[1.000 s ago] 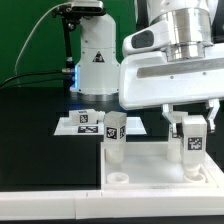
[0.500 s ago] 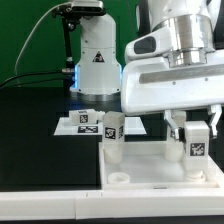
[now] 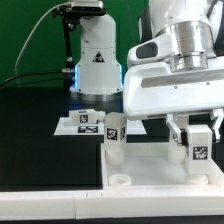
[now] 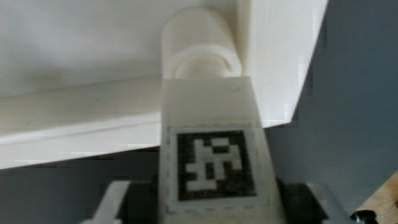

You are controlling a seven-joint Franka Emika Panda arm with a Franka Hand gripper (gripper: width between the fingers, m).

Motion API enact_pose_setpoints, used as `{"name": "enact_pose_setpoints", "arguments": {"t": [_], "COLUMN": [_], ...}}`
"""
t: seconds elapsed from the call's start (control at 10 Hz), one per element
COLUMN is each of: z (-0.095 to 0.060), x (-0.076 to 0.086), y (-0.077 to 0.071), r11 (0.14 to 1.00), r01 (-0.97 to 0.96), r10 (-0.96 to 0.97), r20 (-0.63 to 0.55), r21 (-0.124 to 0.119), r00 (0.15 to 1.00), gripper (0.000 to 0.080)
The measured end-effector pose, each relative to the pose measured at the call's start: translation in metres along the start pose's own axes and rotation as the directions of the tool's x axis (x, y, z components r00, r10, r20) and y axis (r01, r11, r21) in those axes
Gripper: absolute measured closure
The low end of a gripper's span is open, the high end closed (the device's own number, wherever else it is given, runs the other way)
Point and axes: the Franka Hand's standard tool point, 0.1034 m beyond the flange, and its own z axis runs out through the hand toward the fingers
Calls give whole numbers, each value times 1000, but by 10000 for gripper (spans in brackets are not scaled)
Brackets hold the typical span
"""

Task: Assemble square table

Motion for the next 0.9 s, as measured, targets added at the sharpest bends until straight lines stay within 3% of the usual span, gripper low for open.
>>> {"name": "enact_pose_setpoints", "arguments": {"t": [0.1, 0.2, 0.3, 0.4, 0.5, 0.7, 0.8, 0.9], "z": [0, 0, 1, 1, -4, -3, 1, 4], "x": [0, -1, -2, -1, 10, 24, 27, 19], "y": [0, 0, 0, -1, -5, -14, -10, -4], "r11": [1000, 1000, 1000, 1000, 1000, 999, 999, 999], "r01": [1, 3, 5, 0, -11, -43, -45, -52], "r10": [-1, -3, -5, -1, 10, 38, 40, 49], "r20": [1, 1, 14, 48, 74, 227, 264, 341], "r21": [0, 0, 0, 3, 10, 18, 12, 0], "r00": [1000, 1000, 1000, 999, 997, 973, 964, 939], "gripper": [512, 325, 190, 190, 157, 151, 151, 150]}}
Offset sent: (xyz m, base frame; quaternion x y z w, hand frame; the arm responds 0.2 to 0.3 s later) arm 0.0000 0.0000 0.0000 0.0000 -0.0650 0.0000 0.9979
